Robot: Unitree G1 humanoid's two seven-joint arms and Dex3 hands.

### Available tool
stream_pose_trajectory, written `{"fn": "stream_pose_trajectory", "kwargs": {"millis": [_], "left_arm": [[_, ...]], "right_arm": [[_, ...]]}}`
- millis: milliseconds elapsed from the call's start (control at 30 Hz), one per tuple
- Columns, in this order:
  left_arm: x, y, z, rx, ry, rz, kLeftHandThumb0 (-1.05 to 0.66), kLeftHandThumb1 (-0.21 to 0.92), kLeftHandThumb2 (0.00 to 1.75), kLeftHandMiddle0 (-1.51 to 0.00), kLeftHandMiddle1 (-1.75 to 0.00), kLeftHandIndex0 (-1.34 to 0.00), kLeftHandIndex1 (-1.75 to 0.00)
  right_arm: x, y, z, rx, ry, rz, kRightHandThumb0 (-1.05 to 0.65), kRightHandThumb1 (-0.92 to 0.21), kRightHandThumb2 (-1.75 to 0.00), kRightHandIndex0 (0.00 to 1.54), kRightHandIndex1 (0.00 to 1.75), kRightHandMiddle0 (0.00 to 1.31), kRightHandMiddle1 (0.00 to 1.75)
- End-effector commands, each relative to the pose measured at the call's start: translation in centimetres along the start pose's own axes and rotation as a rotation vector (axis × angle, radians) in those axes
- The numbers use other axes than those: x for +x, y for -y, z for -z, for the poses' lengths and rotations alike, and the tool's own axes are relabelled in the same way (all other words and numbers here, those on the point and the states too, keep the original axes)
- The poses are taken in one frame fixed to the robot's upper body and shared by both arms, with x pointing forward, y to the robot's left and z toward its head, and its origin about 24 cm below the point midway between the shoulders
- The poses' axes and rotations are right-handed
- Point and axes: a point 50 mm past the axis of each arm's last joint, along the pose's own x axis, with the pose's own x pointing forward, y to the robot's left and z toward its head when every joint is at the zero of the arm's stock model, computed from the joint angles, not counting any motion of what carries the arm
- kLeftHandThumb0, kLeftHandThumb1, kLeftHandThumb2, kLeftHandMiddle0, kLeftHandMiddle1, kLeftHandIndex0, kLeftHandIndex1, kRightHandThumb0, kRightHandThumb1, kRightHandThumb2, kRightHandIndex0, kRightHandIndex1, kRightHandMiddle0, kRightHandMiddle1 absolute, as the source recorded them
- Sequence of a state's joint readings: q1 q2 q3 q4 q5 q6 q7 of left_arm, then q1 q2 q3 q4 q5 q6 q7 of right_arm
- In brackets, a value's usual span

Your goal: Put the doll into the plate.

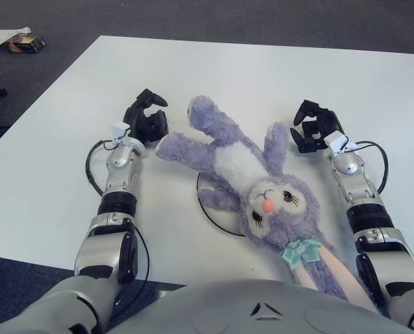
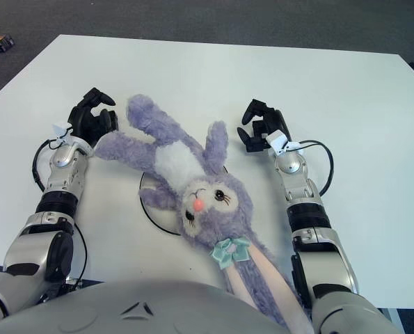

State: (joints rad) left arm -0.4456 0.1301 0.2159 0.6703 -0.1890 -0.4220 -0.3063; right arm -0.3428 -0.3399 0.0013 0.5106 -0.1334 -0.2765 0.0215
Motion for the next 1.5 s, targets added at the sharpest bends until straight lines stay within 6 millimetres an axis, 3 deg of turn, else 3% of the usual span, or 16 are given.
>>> {"fn": "stream_pose_trajectory", "kwargs": {"millis": [0,367,867,1067,1467], "left_arm": [[-1.9,0.5,2.4,-0.077,-0.084,-0.04,-0.45,0.4,1.21,-1.27,-1.75,-0.54,-1.75],[-2.3,1.5,2.2,-0.111,-0.117,-0.025,-0.43,0.49,1.11,-1.26,-1.75,-0.48,-1.75],[-3.0,1.7,1.9,-0.069,-0.173,-0.079,-0.43,0.46,1.14,-1.26,-1.75,-0.5,-1.75],[-3.7,2.1,1.3,-0.055,-0.144,-0.121,-0.44,0.44,1.17,-1.28,-1.75,-0.52,-1.75],[-4.6,2.5,1.0,-0.048,-0.154,-0.116,-0.44,0.43,1.18,-1.26,-1.75,-0.53,-1.75]], "right_arm": [[-1.9,-2.0,3.2,0.052,-0.154,-0.04,-0.44,-0.44,-1.17,1.05,1.75,0.52,1.75],[-1.9,-2.0,3.3,0.067,-0.148,-0.022,-0.44,-0.46,-1.13,1.06,1.75,0.5,1.75],[-2.1,-1.6,3.6,0.1,-0.155,-0.028,-0.43,-0.49,-1.1,1.07,1.75,0.48,1.75],[-2.0,-1.3,3.8,0.317,-0.193,-0.005,-0.44,-0.45,-1.15,1.12,1.75,0.51,1.75],[-2.4,-1.1,3.5,0.46,-0.167,-0.012,-0.45,-0.41,-1.2,1.1,1.75,0.54,1.75]]}}
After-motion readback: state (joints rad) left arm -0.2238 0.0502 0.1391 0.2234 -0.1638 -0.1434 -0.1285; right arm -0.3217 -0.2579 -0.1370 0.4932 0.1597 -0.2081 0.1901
